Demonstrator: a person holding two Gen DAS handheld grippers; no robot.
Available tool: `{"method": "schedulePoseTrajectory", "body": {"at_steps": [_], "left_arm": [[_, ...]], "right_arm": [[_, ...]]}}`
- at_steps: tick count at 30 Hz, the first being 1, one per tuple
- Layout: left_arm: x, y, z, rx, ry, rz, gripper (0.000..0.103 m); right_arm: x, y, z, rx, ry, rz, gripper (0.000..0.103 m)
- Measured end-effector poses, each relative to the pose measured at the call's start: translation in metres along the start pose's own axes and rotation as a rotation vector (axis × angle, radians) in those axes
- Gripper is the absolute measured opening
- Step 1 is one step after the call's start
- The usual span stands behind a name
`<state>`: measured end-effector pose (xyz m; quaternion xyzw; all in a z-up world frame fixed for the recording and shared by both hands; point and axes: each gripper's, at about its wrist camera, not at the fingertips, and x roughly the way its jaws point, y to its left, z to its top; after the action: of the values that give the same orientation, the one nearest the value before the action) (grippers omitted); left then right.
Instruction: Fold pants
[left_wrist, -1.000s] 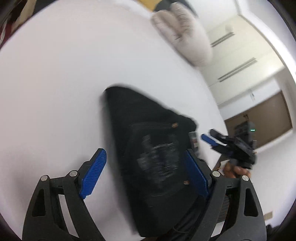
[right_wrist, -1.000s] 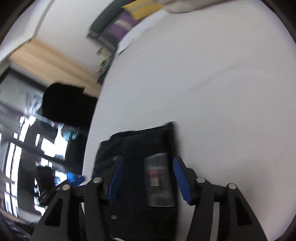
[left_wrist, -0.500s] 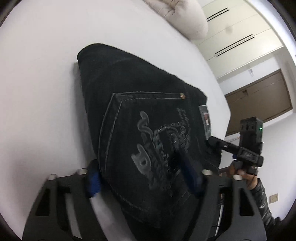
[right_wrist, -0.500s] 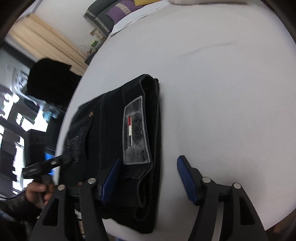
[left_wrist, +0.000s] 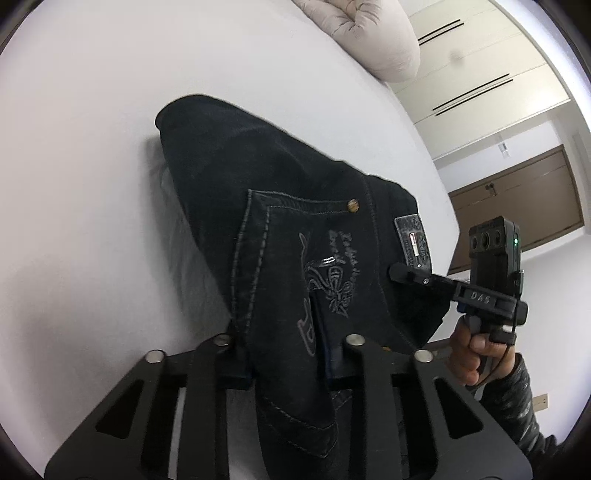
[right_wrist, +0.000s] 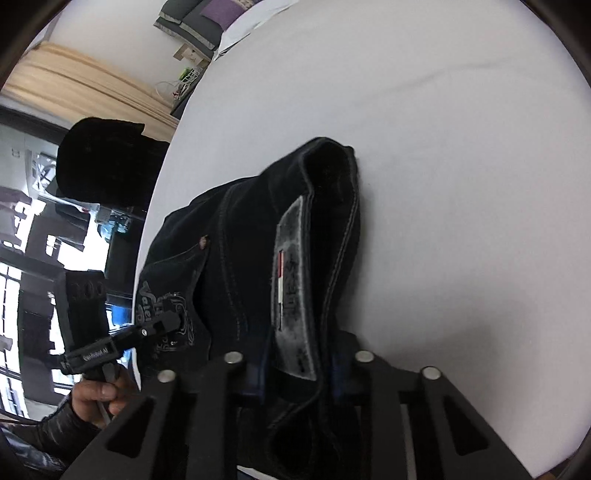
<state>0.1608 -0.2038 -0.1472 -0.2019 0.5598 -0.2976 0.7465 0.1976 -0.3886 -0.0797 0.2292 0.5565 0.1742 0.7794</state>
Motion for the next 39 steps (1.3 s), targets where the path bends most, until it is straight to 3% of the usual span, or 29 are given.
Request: {"method": "schedulePoseTrajectory", "body": {"at_steps": [5,11,16,21,23,24,25,27,30,34,36,38,39], "left_arm": [[-0.025,-0.003,0.013,0.007,-0.050,-0.038,0.016],[-0.088,0.021,0.069,0.073,-0.163,0.016,0.016],[-0.106,0.068,0.122,0.094,-0.185,0.103,0.016],[-0.086,0.138,0.148,0.028,-0.148,0.123,0.017],[-0.066,0.162,0.144,-0.015,-0.129,0.113,0.021],[-0.063,0.166,0.143,-0.022,-0.131,0.107,0.028],[-0.059,0.172,0.138,-0.029,-0.142,0.094,0.031],[-0.055,0.178,0.133,-0.040,-0.172,0.057,0.035],[-0.070,0.190,0.130,-0.042,-0.237,0.057,0.044],[-0.083,0.171,0.124,-0.005,-0.314,0.210,0.072],[-0.096,0.155,0.115,0.013,-0.357,0.267,0.074],[-0.120,0.131,0.096,0.059,-0.431,0.384,0.080],[-0.127,0.118,0.091,0.081,-0.455,0.408,0.083]], "right_arm": [[-0.014,0.039,0.012,-0.053,-0.049,0.011,0.020],[-0.002,0.094,0.070,-0.110,-0.101,0.120,0.020],[0.067,0.122,0.133,-0.085,-0.075,0.209,0.020],[0.139,0.117,0.156,-0.013,-0.025,0.223,0.020],[0.156,0.104,0.154,0.022,-0.003,0.222,0.021],[0.162,0.093,0.151,0.051,0.005,0.234,0.028],[0.165,0.086,0.148,0.072,0.006,0.236,0.033],[0.166,0.071,0.141,0.102,-0.010,0.314,0.035],[0.161,0.061,0.132,0.129,-0.028,0.355,0.037],[0.142,0.060,0.117,0.147,-0.081,0.328,0.054],[0.128,0.062,0.109,0.145,-0.108,0.275,0.060],[0.106,0.066,0.097,0.129,-0.152,0.230,0.062],[0.090,0.074,0.089,0.106,-0.189,0.201,0.062]]}}
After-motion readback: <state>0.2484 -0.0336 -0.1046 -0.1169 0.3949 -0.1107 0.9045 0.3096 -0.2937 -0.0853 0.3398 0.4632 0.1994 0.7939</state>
